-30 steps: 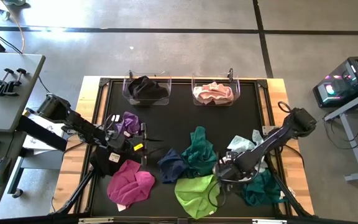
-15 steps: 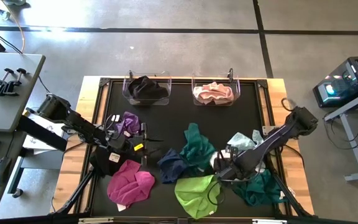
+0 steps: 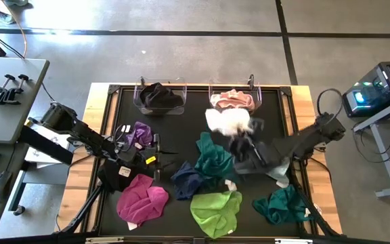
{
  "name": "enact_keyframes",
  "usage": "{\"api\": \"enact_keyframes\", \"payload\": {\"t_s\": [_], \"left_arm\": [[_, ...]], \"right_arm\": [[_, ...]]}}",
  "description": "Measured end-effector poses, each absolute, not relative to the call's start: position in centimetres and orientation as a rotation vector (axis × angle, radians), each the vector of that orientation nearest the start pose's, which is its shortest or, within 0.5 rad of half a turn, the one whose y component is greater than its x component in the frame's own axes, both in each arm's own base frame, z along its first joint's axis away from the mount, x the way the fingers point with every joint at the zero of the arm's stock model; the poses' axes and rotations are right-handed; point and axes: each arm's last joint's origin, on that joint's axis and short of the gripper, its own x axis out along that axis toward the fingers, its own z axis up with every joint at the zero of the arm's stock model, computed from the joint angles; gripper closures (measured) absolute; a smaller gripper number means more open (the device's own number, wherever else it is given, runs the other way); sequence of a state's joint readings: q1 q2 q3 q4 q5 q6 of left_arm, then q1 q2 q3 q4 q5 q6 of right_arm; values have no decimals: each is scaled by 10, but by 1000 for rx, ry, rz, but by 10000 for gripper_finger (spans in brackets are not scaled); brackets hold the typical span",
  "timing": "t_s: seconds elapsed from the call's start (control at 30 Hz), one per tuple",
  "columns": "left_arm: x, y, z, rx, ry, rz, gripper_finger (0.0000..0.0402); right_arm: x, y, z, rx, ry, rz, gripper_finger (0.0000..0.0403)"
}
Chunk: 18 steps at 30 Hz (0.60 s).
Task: Sort towels by color in basket
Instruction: Put the white microfiber towel into the right transparent bin
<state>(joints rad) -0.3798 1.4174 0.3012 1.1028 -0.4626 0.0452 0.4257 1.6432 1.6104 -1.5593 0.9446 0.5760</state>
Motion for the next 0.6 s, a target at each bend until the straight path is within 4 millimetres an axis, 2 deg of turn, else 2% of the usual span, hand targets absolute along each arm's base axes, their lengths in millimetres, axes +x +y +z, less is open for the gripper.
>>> {"api": "enact_keyframes", "payload": {"t_s": [0.1, 0.23, 0.33, 0.47, 0.6], "left_arm": [[223, -75, 169, 44, 15, 83, 280], [223, -75, 169, 45, 19, 82, 280], [223, -75, 169, 44, 18, 82, 280], [223, -75, 169, 44, 18, 82, 280], [223, -75, 169, 45, 19, 82, 280]], "right_arm": [[280, 62, 338, -646, 1119, -743, 398], [285, 1, 338, -696, 1307, -821, 398], [282, -49, 337, -628, 1429, -887, 396], [278, -109, 324, -438, 1503, -830, 397], [280, -144, 298, -336, 1455, -722, 396]]}}
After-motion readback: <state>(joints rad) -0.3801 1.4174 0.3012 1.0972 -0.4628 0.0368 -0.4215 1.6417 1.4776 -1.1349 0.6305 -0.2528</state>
